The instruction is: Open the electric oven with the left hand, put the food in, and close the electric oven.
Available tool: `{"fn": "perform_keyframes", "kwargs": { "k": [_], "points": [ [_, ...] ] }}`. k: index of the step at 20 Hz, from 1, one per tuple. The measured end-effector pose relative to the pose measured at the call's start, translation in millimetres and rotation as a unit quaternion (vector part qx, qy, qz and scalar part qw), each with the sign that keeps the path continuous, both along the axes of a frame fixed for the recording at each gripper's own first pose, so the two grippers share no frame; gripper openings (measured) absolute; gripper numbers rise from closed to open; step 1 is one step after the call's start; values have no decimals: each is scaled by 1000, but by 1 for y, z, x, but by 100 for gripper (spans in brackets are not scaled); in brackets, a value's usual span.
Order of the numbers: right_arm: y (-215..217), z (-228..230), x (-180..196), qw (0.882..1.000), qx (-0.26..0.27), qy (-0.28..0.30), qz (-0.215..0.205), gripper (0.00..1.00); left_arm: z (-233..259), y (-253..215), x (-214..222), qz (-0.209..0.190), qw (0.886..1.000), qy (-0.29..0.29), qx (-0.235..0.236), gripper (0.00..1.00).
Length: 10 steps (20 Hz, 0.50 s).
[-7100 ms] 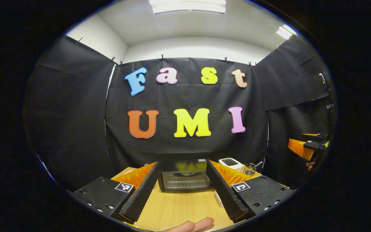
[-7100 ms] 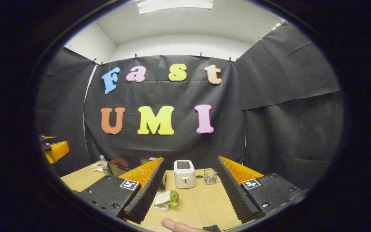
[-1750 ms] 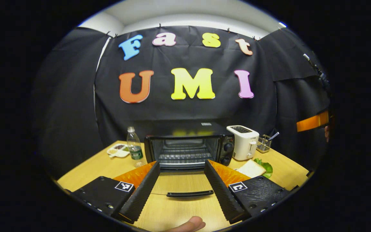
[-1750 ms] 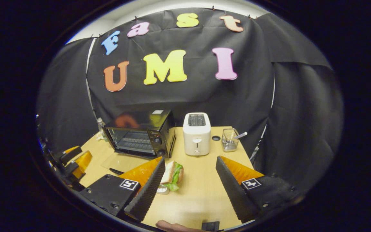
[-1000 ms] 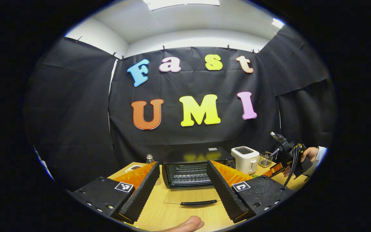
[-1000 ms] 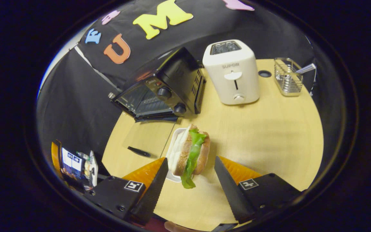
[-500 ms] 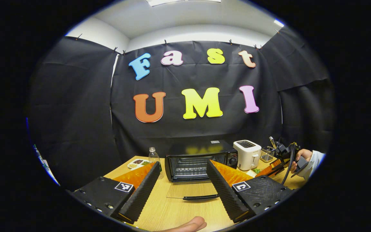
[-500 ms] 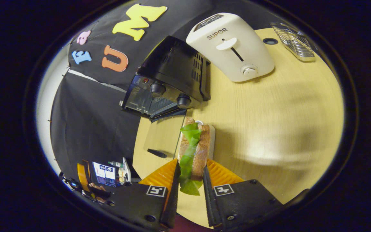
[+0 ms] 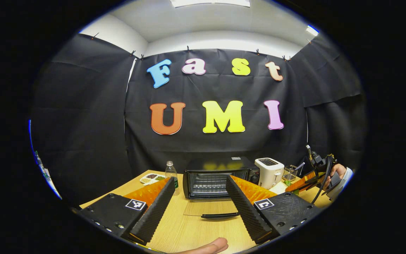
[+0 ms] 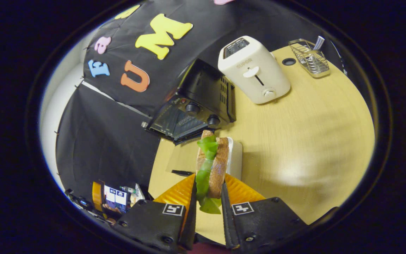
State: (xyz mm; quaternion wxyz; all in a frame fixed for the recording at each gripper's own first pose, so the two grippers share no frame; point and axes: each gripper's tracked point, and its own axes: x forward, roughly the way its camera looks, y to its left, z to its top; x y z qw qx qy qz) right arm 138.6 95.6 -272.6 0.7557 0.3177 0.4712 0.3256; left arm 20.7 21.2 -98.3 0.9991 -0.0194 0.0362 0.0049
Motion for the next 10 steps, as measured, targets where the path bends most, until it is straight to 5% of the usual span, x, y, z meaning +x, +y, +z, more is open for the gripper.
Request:
{"fn": "perform_keyframes", "kwargs": {
  "k": [10],
  "points": [
    [108,32,-35,988,119,-30,-91,36,-12,38,-18,4,1000,3,-20,96]
  ]
}}
